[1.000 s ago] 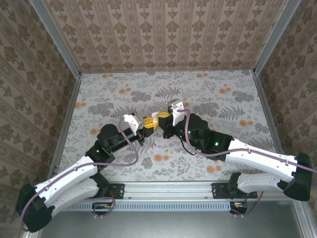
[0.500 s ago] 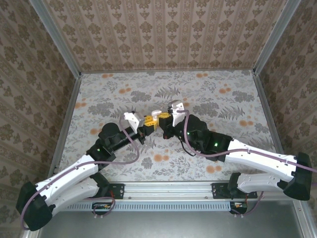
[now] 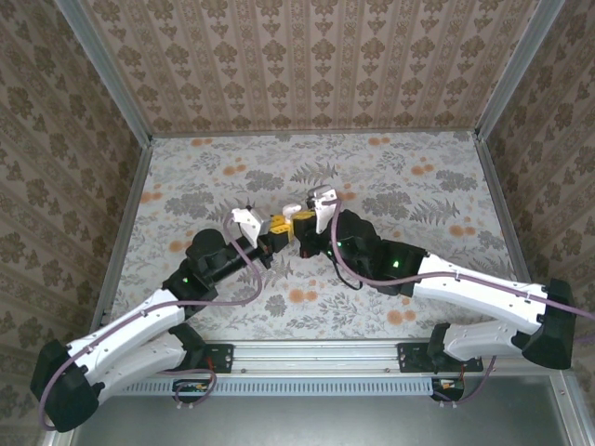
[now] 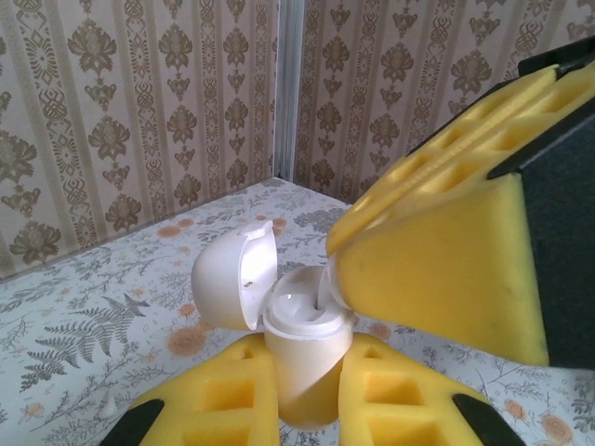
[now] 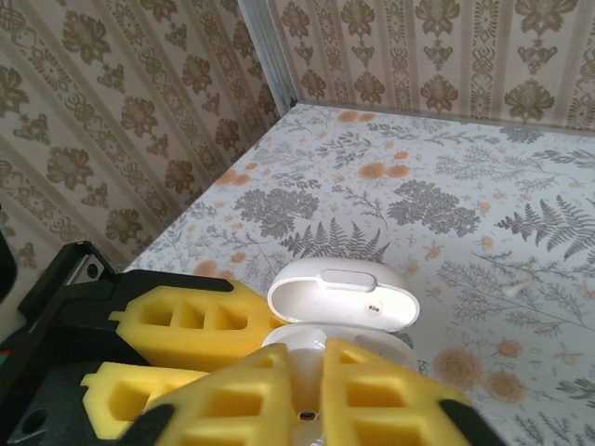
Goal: Insert wireless bluetooth earbuds into charging case
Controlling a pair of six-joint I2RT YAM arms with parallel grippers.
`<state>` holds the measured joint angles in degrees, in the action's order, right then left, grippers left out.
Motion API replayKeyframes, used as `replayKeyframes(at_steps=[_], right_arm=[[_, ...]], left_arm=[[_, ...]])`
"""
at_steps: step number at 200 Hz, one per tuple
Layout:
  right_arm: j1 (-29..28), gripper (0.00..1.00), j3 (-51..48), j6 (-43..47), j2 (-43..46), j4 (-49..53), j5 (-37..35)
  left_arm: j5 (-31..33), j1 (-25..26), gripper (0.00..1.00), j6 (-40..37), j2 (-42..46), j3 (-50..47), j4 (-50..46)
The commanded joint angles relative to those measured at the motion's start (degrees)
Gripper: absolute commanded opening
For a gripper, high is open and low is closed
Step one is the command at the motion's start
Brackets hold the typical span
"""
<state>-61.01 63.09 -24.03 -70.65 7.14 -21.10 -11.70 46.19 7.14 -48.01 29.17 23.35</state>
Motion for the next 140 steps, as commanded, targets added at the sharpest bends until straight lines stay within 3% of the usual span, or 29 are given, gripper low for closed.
replayKeyframes(at_steps=[1, 28, 91, 121, 140], right_arm=[[-0.8, 0.22, 2.8, -2.1, -0.9, 5.1, 0.9], [-0.8, 0.37, 4.7, -3.3, -0.4, 6.7, 1.0], [0.9, 0.51, 8.9, -8.8, 3.7, 9.8, 4.5], [2.9, 0.52, 9.9, -11.1, 5.1, 11.6, 8.4], [4.8, 0.47, 9.5, -11.9, 6.2, 12.3, 10.9]], left_arm=[[0.9, -0.2, 0.0, 1.0, 0.1, 2.1, 3.2], [0.6, -0.1, 0.0, 1.0, 0.1, 2.3, 2.8], [0.0, -0.1, 0.0, 1.4, -0.3, 2.5, 2.3], [-1.7, -0.2, 0.0, 2.1, -0.9, 3.1, 2.0], [-3.3, -0.5, 0.0, 2.7, -1.2, 3.4, 1.9]])
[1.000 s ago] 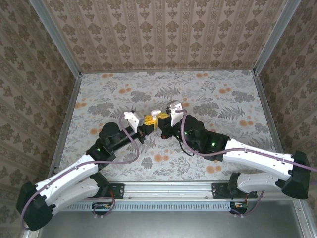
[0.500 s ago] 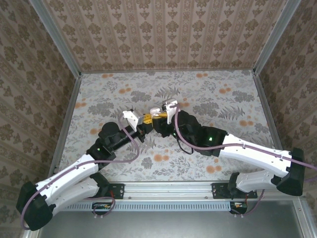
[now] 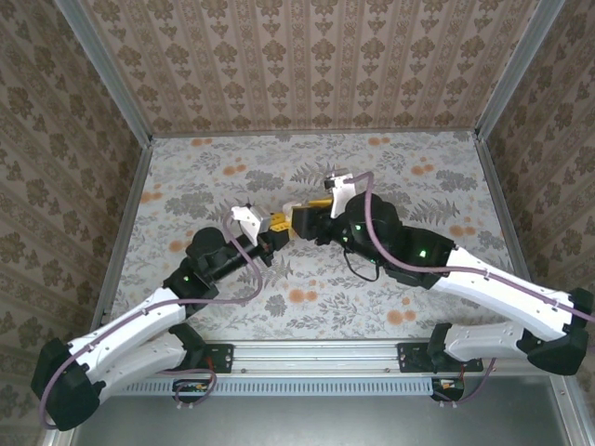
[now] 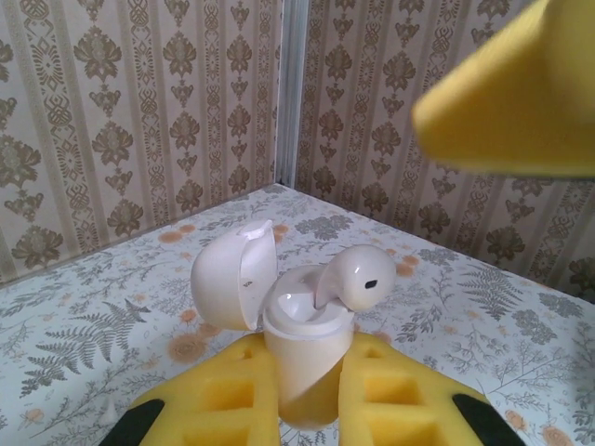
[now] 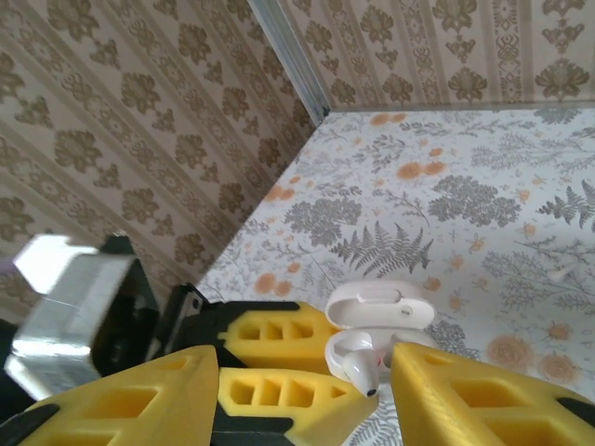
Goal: Insert wireless bluetooth earbuds into charging case
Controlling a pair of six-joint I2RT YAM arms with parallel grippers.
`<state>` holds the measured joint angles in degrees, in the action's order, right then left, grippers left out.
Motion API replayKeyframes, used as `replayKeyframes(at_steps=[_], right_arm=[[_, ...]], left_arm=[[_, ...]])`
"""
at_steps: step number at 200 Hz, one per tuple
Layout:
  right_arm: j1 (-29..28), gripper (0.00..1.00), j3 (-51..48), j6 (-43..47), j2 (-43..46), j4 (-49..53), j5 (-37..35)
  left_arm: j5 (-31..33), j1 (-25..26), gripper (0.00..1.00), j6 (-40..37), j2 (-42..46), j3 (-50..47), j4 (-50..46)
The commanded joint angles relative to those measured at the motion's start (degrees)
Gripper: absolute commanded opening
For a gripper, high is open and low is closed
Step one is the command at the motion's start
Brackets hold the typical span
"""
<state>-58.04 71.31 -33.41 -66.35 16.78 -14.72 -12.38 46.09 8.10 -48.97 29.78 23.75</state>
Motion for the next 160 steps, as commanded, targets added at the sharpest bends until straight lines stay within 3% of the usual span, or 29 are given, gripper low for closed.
replayKeyframes(at_steps=[1, 61, 160], right_arm=[[1.9, 0.47, 1.3, -2.5, 1.9, 2.8, 4.6], [10.9, 0.24, -5.0, -5.5, 4.7, 4.0, 13.9], [11.2, 0.16, -6.0, -5.3, 0.5, -0.6, 23.6]], left_arm=[[-2.8, -0.4, 0.0, 1.7, -0.2, 2.8, 1.5], [-8.1, -1.9, 0.0, 4.4, -0.3, 3.3, 1.4], [-10.6, -2.0, 0.0, 5.7, -2.1, 4.5, 1.6]])
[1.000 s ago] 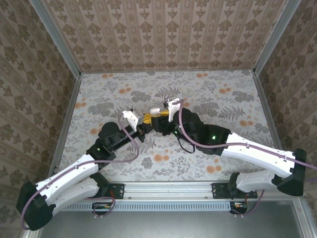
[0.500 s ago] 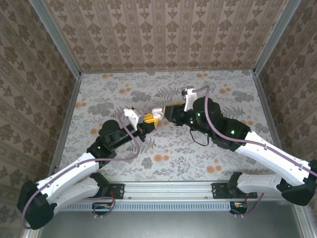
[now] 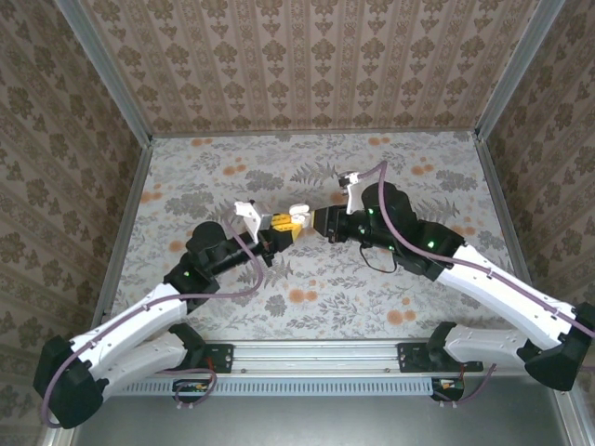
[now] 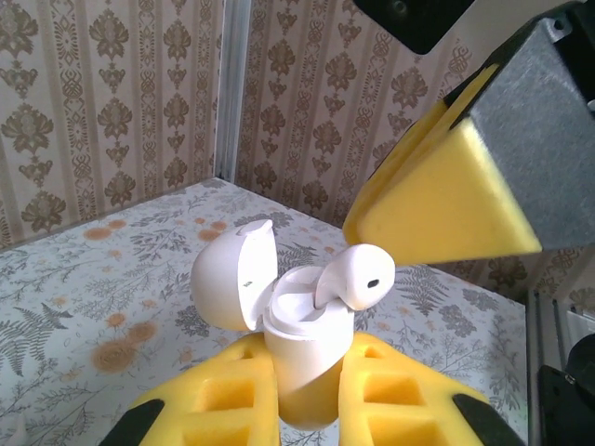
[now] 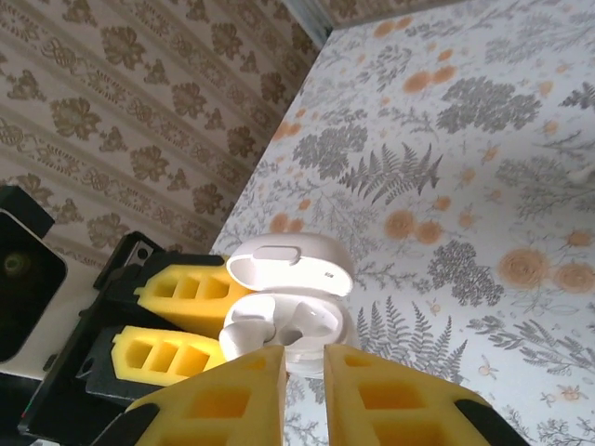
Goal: Insert wireless bluetooth earbuds into charging case
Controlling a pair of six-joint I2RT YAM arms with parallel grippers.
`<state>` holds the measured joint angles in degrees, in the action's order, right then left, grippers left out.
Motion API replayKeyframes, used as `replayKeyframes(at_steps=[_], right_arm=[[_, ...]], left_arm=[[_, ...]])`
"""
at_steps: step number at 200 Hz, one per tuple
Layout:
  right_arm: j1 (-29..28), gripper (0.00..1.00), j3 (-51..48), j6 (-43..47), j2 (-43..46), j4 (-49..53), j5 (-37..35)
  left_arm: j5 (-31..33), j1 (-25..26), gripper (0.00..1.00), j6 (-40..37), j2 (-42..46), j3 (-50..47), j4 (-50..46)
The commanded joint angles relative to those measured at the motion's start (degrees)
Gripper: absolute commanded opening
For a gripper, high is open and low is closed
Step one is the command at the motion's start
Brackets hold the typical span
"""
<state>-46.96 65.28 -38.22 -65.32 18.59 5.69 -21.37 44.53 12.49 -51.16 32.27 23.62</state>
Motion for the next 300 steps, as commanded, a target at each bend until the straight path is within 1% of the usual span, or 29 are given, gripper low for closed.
replayKeyframes(at_steps=[1, 80, 204, 232, 258, 274, 300], right_arm=[[0.1, 0.16, 0.0, -0.5, -0.6, -2.4, 3.2], [-0.1, 0.14, 0.1, -1.0, -1.0, -3.2, 5.0], [-0.6, 0.14, 0.8, -0.7, -1.4, -3.0, 4.8], [-0.4, 0.15, 2.9, 1.6, -0.2, 0.6, 2.7], [0.5, 0.17, 6.7, 3.8, -0.7, 6.0, 0.4], [1.5, 0.2, 9.2, 5.0, -2.3, 9.8, -1.4], [3.6, 0.26, 13.8, 7.3, -7.8, 15.9, -3.0]], left_arm=[[-1.7, -0.4, 0.0, 1.4, 0.1, 2.0, 1.7], [-1.3, -0.4, 0.0, 1.3, -0.6, 2.2, 1.7], [-1.0, -0.5, 0.0, 1.1, -0.5, 2.2, 1.4], [-0.9, -0.7, 0.0, 0.4, 0.4, 2.3, 0.0], [-0.5, -2.7, 0.0, 0.3, 3.5, 0.9, -2.2], [-0.4, -4.8, 0.0, 0.5, 6.5, -0.3, -4.4], [-0.3, -8.2, 0.0, 0.3, 11.6, -1.9, -9.5]])
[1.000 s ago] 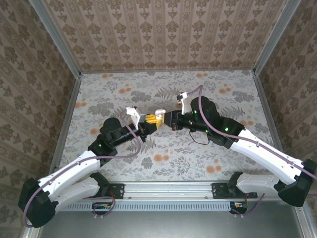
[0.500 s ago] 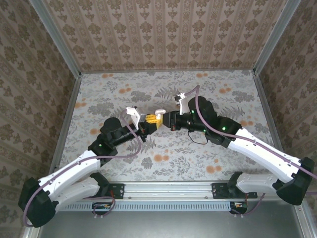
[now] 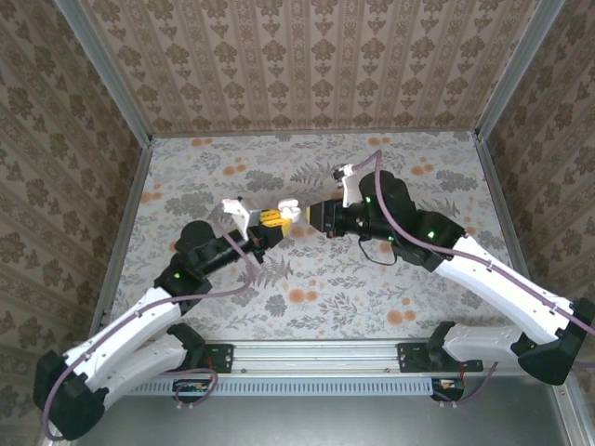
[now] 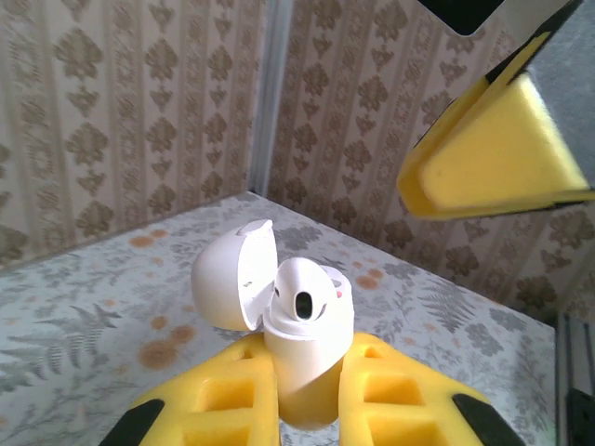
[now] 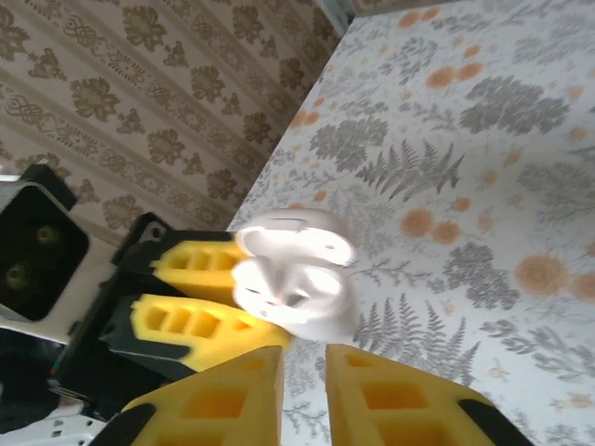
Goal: Insert wireless bluetooth earbuds into charging case
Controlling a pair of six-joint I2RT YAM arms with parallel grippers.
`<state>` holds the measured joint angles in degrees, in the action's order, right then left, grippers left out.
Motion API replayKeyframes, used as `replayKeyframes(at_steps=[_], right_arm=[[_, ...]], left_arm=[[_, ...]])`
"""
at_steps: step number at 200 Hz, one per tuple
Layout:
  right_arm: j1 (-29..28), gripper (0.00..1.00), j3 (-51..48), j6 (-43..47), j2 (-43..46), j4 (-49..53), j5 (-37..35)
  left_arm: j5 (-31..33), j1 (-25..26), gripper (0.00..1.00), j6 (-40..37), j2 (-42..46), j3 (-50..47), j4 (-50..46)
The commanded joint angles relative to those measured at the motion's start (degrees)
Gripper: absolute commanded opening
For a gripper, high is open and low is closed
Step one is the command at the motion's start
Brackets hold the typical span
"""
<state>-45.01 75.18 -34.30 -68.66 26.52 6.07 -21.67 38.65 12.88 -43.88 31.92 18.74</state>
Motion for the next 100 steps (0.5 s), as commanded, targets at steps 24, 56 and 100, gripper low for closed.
replayKeyframes(at_steps=[24, 56, 100], right_arm=[[3.7, 0.31, 8.0, 4.5, -11.5, 11.0, -4.1], [6.6, 0.34, 13.8, 4.3, -23.4, 13.2, -4.6], [9.7, 0.37, 22.8, 7.5, -40.5, 13.3, -4.3]], left_arm=[[-0.1, -5.5, 0.0, 0.0, 8.8, -2.9, -8.7], [-0.7, -8.1, 0.0, 0.5, 11.6, -4.1, -11.2], [-1.7, -9.5, 0.0, 0.1, 10.5, -4.6, -11.2]])
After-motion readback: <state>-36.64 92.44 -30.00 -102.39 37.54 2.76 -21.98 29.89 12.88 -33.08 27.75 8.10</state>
